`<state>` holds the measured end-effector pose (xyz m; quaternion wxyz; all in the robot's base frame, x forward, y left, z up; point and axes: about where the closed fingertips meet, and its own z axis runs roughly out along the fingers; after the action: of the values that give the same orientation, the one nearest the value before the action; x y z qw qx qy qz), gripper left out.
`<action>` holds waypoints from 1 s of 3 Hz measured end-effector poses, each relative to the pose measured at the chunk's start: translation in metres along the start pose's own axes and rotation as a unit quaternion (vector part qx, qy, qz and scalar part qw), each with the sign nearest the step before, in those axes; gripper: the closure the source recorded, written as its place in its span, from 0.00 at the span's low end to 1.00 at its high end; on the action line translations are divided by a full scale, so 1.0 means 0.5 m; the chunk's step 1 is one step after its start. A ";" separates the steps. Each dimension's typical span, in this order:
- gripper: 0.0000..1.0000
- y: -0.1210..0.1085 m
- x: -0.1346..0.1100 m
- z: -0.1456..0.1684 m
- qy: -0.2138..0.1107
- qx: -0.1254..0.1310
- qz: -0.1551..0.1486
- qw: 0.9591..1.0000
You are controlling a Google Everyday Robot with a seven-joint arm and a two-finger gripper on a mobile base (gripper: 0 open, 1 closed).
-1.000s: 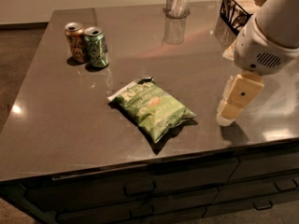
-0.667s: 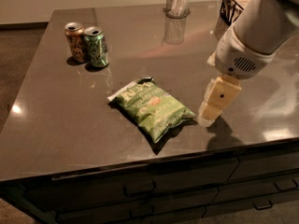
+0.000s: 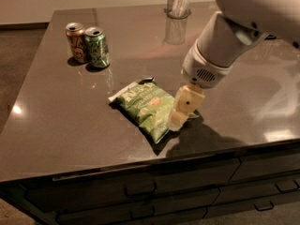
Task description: Pick green jalapeno chip bag
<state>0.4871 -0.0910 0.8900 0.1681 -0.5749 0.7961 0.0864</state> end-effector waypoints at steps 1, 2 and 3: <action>0.00 0.001 -0.023 0.042 0.005 -0.003 -0.009 1.000; 0.00 0.006 -0.024 0.075 0.020 -0.009 -0.009 1.000; 0.15 0.010 -0.023 0.094 0.036 -0.022 -0.007 0.999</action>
Offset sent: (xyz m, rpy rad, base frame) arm 0.0088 0.0299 -0.0499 -0.0682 0.0524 0.0193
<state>0.4935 -0.0635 0.8504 0.1274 -0.5867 0.7955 0.0822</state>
